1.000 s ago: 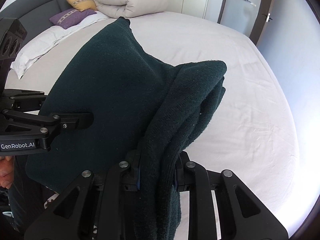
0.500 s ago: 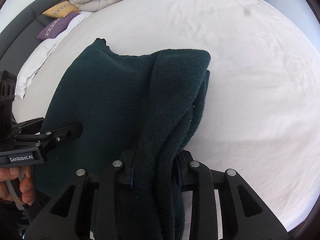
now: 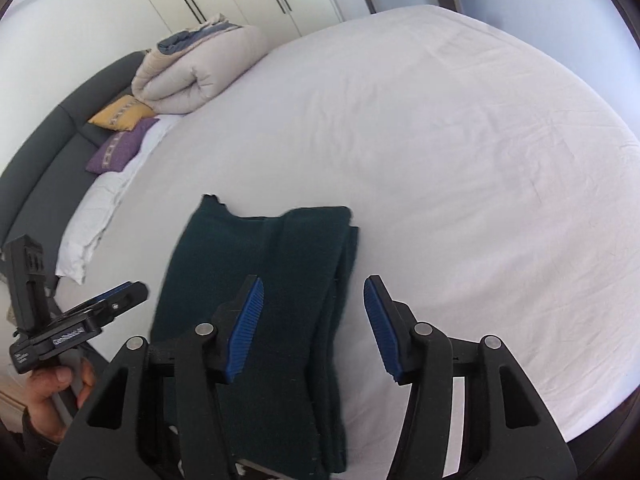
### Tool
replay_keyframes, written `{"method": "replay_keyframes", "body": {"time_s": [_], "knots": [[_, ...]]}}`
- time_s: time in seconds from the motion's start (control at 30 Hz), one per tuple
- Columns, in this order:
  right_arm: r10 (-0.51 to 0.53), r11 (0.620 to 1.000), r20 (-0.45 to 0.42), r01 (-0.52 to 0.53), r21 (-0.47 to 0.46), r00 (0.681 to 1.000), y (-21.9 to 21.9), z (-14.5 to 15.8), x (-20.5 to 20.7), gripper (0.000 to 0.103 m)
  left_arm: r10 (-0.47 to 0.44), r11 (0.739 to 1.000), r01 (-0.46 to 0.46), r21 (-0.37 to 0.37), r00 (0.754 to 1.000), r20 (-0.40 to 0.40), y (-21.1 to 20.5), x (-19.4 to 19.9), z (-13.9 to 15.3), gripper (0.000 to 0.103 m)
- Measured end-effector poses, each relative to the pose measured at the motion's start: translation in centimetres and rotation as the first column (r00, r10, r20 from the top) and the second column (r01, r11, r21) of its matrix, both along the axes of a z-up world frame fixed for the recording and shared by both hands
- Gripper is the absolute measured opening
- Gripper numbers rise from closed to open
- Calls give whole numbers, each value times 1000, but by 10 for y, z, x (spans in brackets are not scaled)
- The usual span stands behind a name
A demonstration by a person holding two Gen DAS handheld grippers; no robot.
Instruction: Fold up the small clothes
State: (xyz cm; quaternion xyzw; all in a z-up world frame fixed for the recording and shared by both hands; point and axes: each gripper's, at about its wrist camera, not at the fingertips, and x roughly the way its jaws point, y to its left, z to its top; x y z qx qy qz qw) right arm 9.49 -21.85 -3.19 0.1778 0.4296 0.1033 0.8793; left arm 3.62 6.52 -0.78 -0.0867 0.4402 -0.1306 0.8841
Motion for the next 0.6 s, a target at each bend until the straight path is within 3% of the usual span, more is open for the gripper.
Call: {"method": "replay_keyframes", "body": {"time_s": [0.1,0.17,0.27,0.3,0.4,0.47,0.53,0.6], "knots": [[89,990,-22,-87,108,996,13,-5,1,48,-19,1000,19,11,999,-26,-17,21,-12,71],[106,991,-66,-100,84,992,25,-24,8,47,-21,1000,21,-4,996,-83,-28,35,-30,69],[60,997,-155,-53,54,986,25,-63,21,45,-8,998,15,61,994,-107,-28,43,-54,69],[31,999,-180,-27,24,983,21,-73,23,45,-11,999,17,52,993,-117,-27,45,-60,74],[25,992,-182,-1,129,983,7,-95,27,45,-1,1000,-2,-15,987,-162,-20,57,-79,90],[29,996,-169,-14,88,985,19,-96,34,45,-3,999,-6,-53,986,-169,-16,61,-89,93],[40,999,-154,-35,37,987,30,-96,41,45,-4,1000,0,-26,989,-150,-20,60,-89,95],[36,999,-160,-29,41,987,31,-93,44,45,-3,1000,0,-25,989,-148,-18,58,-87,95]]}}
